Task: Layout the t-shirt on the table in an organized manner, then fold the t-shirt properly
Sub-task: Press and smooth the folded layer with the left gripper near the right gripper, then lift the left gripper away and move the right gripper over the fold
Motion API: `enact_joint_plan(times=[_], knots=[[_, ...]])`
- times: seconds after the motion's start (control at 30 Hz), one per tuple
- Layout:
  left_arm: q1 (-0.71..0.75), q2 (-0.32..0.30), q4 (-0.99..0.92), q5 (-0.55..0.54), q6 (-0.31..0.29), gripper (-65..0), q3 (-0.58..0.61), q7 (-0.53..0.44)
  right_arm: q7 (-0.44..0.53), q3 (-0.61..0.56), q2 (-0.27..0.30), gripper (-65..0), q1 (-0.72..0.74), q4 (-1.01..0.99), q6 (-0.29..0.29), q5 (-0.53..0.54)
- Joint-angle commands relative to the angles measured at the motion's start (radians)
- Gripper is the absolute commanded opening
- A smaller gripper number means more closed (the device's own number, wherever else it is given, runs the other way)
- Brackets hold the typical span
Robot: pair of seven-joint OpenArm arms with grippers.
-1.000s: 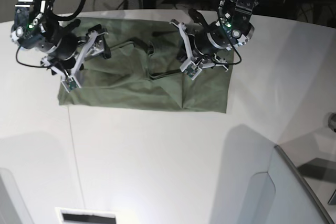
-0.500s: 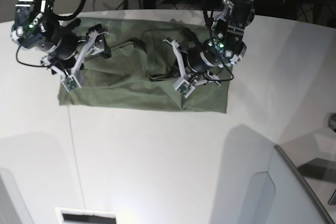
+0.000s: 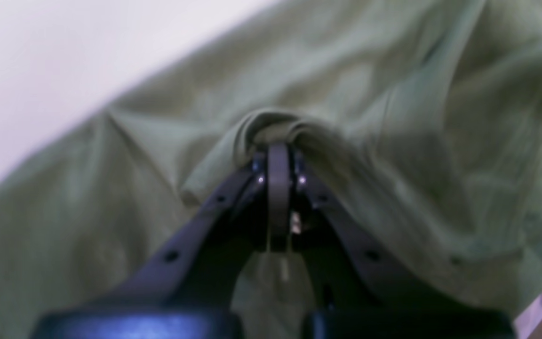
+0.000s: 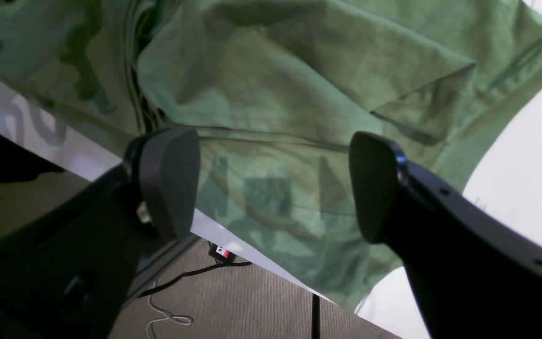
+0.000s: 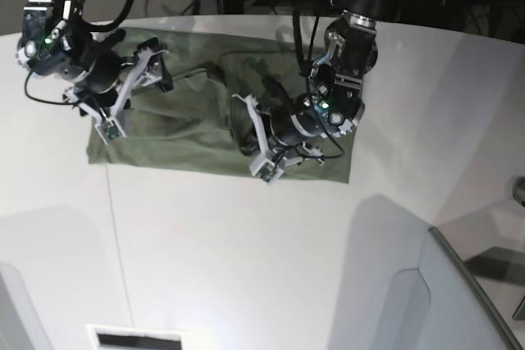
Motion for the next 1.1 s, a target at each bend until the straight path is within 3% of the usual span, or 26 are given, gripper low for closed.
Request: enact_joint_plan(times=[0.0,0.17,0.3,0.43,0.63,0.8,0.93,1.0,1.07], knots=[[-0.027,0.01,0.006,-0.005,-0.003,-65.0,0.0,-0.018,0.015,0.001,0.003,-18.2,0.005,0.016,0.004,0.016],[-0.117,0.039,-0.133,-0.014,-0.003,-65.0,0.007,-0.024,0.015,0.001,0.003,-18.2,0.007,0.016,0.004,0.016],[-0.191,0.07,-0.232,-0.014,-0.003,-65.0,0.09,-0.032,0.015,0.001,0.003,-18.2,0.008,0.016,0.004,0.014],[-0.231,0.11,-0.294,-0.014,-0.001,-65.0,0.155,-0.119,0.015,0.001,0.003,-18.2,0.008,0.016,0.004,0.014],[-0.228,0.125,-0.245,-0.016,-0.001,-65.0,0.173,-0.124,0.015,-0.015,0.026,-18.2,0.008,0.017,0.004,0.013],[-0.065,0.008,0.015,-0.016,-0.001,-65.0,-0.011,-0.121,0.016,-0.192,0.095,-19.4,0.079,0.022,-0.002,0.013],[0.099,-0.114,0.153,-0.016,-0.007,-65.0,-0.221,-0.121,0.012,-0.316,0.089,-27.2,0.196,-0.017,-0.002,0.013],[0.178,-0.165,0.185,-0.016,-0.009,-65.0,-0.312,-0.124,-0.019,-0.401,0.085,-27.3,0.272,-0.077,-0.002,0.013],[0.262,-0.206,0.197,-0.026,-0.009,-65.0,-0.418,-0.132,-0.04,-0.466,0.037,-25.8,0.34,-0.179,-0.002,0.016]])
